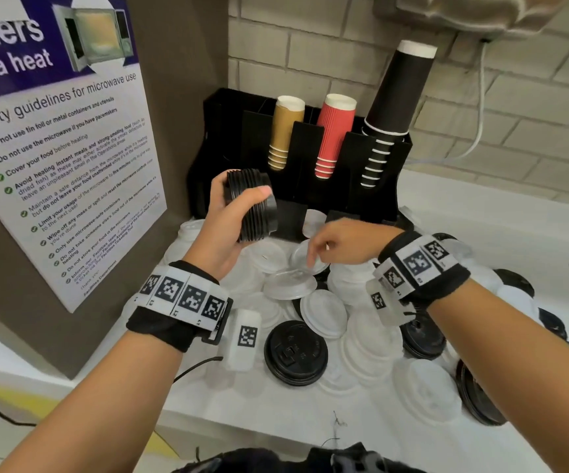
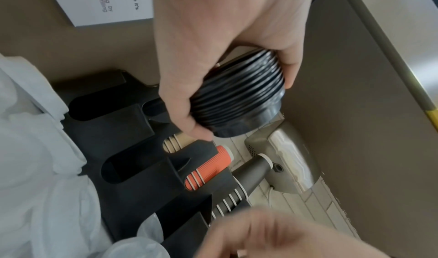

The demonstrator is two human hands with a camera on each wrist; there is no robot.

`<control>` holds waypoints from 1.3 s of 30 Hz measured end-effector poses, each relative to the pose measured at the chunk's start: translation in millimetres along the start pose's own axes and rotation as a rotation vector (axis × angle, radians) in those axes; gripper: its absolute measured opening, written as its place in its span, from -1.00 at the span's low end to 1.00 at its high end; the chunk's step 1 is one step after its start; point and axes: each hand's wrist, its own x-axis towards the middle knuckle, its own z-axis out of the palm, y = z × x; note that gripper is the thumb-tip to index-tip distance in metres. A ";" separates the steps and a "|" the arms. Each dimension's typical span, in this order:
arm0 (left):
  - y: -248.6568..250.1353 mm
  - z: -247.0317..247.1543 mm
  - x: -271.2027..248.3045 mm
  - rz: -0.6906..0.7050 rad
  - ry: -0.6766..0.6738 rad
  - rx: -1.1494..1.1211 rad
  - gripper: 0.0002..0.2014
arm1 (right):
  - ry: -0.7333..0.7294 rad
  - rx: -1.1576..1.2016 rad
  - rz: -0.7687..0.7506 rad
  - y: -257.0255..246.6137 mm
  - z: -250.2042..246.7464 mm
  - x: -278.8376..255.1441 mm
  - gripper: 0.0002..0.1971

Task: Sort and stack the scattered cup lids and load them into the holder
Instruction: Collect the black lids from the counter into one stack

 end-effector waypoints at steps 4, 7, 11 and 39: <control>2.6 -0.4 -1.5 0.011 0.003 0.004 -0.50 | -0.219 -0.203 0.153 -6.9 15.3 4.1 -0.72; 2.4 -2.3 -2.5 0.011 0.011 0.012 -0.46 | -0.202 -0.251 0.193 -9.5 18.5 6.2 -0.64; 1.9 -7.4 -3.3 0.011 0.034 0.020 -0.46 | -0.193 -0.132 0.216 -10.8 25.8 -2.5 -0.12; 9.4 -18.6 6.2 0.020 0.023 0.009 -0.54 | -0.251 -0.567 0.161 -28.7 43.7 15.6 -0.15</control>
